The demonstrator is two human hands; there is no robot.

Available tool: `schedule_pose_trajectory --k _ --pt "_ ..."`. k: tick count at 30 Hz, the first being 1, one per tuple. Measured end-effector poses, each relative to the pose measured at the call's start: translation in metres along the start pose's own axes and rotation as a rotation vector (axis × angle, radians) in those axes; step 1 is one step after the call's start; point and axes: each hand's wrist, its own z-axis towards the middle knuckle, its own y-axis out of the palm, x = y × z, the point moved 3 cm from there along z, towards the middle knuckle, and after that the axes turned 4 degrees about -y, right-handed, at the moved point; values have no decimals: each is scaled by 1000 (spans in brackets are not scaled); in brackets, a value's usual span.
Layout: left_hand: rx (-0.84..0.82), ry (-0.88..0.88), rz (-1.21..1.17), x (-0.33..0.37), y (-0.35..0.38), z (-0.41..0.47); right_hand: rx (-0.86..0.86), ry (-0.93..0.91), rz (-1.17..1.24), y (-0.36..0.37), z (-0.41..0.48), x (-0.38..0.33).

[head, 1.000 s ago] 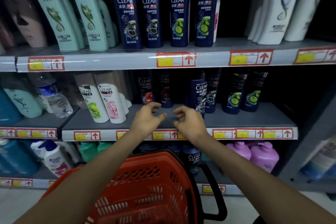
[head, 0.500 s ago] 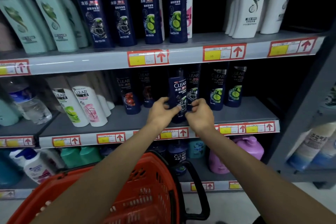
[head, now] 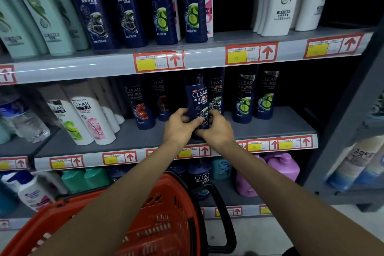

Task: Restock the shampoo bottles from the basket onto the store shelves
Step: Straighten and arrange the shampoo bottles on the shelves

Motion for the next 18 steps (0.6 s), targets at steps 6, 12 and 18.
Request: schedule_pose_trajectory --k 6,12,18 --pt "-57 37 -5 -5 -5 0 61 -16 -50 2 -6 -5" --pt "-137 26 28 -7 -12 -10 94 -28 -92 3 -10 -7" --pt "-238 5 16 -10 -21 -10 154 -49 -133 -8 -13 -5"
